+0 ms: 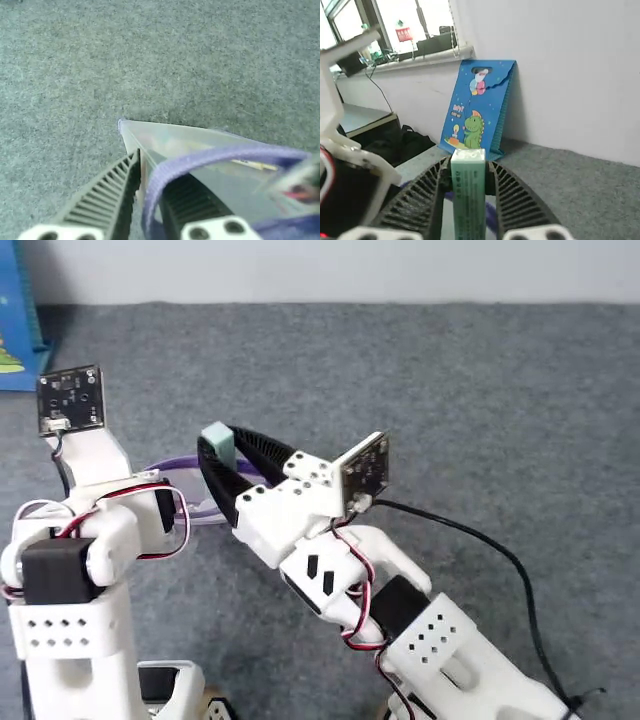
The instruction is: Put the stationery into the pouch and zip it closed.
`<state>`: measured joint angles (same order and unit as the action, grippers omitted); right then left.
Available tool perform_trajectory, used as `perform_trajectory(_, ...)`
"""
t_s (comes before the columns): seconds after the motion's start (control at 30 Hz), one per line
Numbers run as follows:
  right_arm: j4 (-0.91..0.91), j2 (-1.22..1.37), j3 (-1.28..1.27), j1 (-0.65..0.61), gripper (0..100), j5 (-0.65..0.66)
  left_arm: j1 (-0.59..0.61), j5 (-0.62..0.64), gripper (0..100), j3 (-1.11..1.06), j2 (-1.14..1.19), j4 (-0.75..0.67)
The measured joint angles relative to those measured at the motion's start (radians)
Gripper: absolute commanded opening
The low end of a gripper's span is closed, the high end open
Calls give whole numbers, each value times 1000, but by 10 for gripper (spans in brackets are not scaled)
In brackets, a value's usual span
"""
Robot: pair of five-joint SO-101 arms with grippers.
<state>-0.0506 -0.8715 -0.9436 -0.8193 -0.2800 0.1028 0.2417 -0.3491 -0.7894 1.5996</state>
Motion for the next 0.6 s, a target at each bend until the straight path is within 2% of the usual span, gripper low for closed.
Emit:
perform_trajectory(0.13, 0, 0, -23, -8, 236, -3, 0, 0, 15, 0, 0, 0)
perform_trajectory(0.6, -8, -20, -26, -3, 221, -3, 0, 0, 15, 0, 3, 9)
